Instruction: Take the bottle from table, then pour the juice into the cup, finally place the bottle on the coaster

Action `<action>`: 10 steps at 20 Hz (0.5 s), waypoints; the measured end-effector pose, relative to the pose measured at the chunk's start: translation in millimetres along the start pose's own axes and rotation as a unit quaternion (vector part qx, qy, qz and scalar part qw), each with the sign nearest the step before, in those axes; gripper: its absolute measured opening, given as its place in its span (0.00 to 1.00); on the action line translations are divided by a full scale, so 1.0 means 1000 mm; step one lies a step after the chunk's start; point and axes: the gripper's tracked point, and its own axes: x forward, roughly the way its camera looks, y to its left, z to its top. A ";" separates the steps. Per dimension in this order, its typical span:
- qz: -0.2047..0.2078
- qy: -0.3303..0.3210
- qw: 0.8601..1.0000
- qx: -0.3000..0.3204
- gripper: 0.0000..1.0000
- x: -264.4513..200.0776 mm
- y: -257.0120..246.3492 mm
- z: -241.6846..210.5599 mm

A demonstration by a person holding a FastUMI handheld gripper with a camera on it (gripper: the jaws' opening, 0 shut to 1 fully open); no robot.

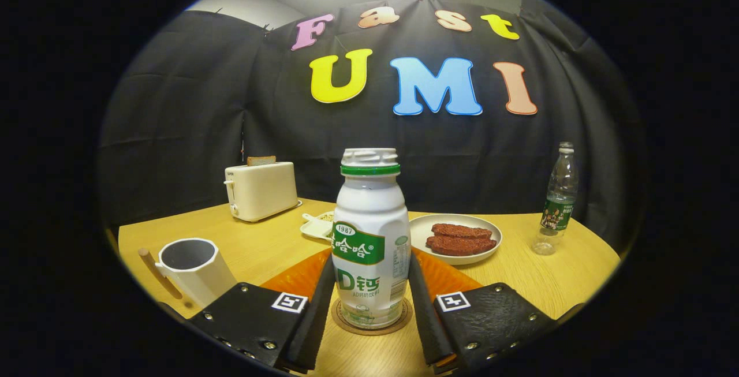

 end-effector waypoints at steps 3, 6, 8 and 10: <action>0.001 -0.003 1.000 0.003 0.68 0.001 0.000 0.001; 0.002 -0.008 1.000 -0.004 0.71 -0.001 0.003 0.002; 0.010 -0.026 1.000 -0.005 0.79 -0.002 0.008 0.012; 0.010 -0.048 0.999 -0.008 0.99 -0.007 0.012 0.026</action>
